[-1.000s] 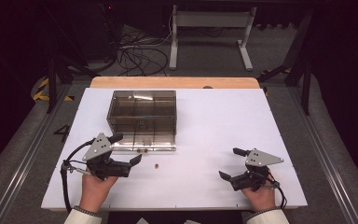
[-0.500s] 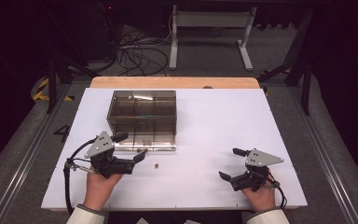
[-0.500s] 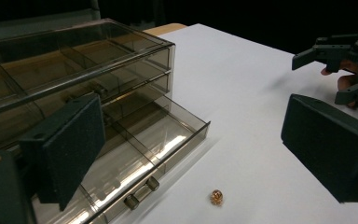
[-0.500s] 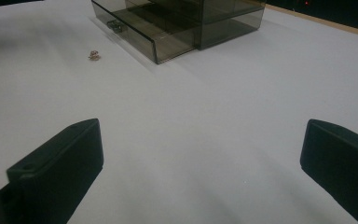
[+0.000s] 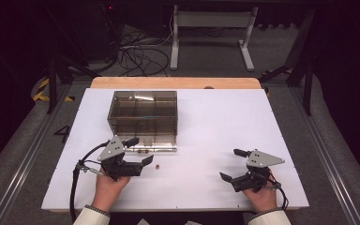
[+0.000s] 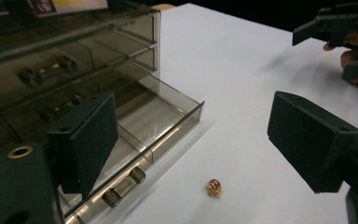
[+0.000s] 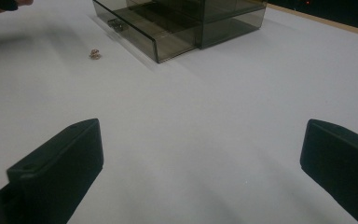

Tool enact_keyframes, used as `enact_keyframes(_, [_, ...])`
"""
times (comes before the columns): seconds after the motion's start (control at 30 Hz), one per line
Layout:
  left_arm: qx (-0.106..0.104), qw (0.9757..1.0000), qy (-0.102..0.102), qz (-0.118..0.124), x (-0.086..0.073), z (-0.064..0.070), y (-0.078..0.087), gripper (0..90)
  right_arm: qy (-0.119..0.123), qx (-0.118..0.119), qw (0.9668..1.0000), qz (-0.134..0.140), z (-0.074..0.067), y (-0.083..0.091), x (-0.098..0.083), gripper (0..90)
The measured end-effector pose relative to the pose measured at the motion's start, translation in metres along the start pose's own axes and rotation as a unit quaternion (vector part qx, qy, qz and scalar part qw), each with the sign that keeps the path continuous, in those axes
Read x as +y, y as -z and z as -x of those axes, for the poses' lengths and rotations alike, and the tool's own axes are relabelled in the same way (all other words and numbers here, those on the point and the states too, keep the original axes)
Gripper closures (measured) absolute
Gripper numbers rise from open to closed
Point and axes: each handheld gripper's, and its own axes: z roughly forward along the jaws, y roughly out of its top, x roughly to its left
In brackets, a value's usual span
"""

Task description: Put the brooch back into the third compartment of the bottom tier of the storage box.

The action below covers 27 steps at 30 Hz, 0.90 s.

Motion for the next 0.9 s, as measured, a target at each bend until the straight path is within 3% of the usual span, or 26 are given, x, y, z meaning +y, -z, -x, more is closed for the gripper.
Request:
enact_keyframes(0.37, [-0.017, 0.9992, 0.001, -0.036, -0.007, 0.001, -0.017, 23.2, 0.000, 0.000, 1.0000, 0.001, 0.000, 0.000, 0.000, 0.4])
enact_keyframes(0.47, [-0.022, 0.9982, 0.008, -0.055, -0.010, 0.001, -0.022, 23.6, 0.000, 0.001, 1.0000, 0.000, 0.000, 0.000, 0.000, 0.4])
enact_keyframes(0.9, [-0.032, 0.9948, 0.008, -0.097, -0.016, 0.003, -0.033, 28.7, -0.001, 0.001, 1.0000, -0.001, 0.000, 0.000, 0.000, 0.4])
